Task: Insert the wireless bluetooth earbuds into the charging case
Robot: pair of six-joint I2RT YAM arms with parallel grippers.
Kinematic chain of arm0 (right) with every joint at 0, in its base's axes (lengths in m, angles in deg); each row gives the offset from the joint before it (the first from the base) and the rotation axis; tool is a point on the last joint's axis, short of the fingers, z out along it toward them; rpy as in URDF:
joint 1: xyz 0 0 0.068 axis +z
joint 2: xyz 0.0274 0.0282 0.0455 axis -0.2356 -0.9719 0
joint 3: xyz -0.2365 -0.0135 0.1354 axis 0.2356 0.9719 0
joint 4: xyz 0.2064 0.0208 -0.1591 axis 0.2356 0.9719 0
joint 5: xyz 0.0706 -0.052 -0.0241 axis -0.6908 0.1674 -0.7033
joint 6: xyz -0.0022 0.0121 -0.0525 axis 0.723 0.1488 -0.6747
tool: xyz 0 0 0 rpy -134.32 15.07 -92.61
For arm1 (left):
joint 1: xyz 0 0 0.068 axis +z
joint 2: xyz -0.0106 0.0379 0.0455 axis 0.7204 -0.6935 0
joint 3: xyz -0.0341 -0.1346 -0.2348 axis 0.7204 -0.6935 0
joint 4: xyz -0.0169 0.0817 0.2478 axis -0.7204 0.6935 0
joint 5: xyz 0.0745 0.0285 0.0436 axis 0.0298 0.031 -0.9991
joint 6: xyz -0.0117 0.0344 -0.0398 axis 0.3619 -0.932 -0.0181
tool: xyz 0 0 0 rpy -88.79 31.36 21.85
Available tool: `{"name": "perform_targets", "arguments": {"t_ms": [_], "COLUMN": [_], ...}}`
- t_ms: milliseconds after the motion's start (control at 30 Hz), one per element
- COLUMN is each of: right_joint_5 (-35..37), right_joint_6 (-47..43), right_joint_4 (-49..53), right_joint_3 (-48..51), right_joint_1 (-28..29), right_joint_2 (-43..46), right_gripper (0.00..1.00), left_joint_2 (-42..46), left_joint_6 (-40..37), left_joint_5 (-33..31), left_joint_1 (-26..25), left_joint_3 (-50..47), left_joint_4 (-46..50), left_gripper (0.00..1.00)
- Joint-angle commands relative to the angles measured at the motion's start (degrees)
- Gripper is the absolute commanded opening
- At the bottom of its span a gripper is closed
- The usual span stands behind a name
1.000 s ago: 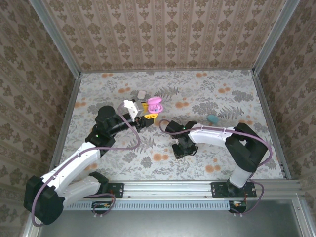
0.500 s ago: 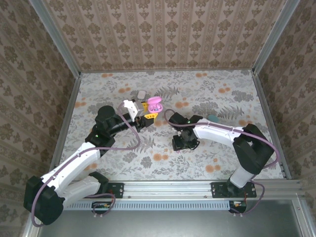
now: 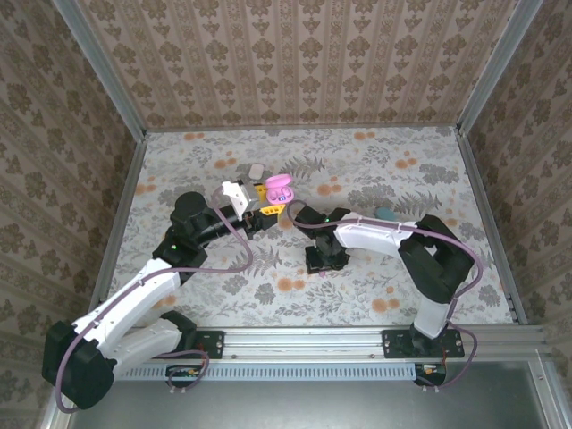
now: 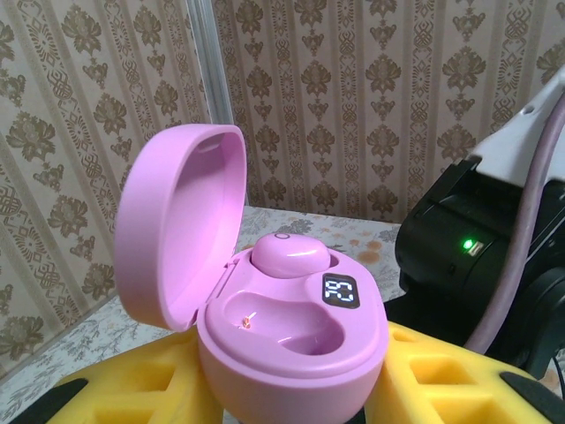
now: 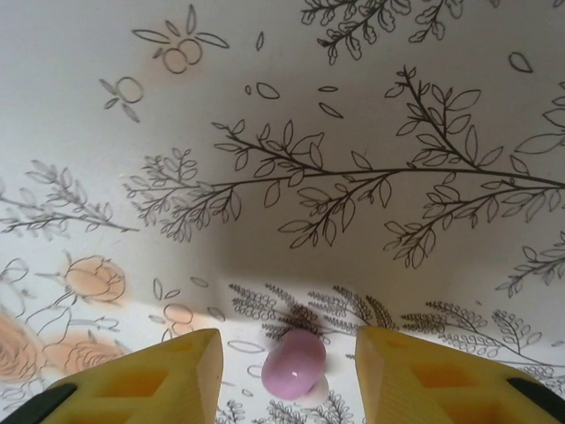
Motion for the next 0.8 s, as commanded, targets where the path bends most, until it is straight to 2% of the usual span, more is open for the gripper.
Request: {"name": "perform_targets", "arguments": {"t_ms": [0, 133, 333, 500, 600, 767], "right_joint_5": [0.4, -0.5, -0.6, 0.2, 3.3, 3.6], "right_joint_6": [0.2, -1.1, -2.7, -3.9, -3.1, 1.1], "right_joint_4": [1.1, 0.8, 2.8, 4.5, 6.6, 8.0], "right_joint_3": [-2.1, -2.5, -2.9, -3.3, -4.1, -3.8], "right_joint_1": [0.2, 0.7, 1.3, 1.4, 1.7, 2.2], "right_joint_2": [-1.6, -2.4, -2.7, -1.8, -0.6, 1.9], "right_gripper": [0.42, 0.36, 0.32, 0.34, 0.38, 0.41], "left_joint_2": [0.9, 1.0, 0.8, 0.5, 0.3, 0.3], "left_joint_6": [-1.0, -1.0, -0.9, -0.7, -0.5, -0.7], "left_joint_5": [0.0, -0.1, 0.0, 0.1, 0.4, 0.3], "left_joint_1": [-0.2, -0.2, -0.2, -0.2, -0.2, -0.2], "left_joint_3": [1.8, 1.6, 1.6, 1.6, 1.8, 1.9], "left_joint_4": [-0.9, -1.0, -1.0, -1.3, -1.4, -1.2], "left_gripper": [0.41, 0.41, 0.41, 0.41, 0.41, 0.41]}}
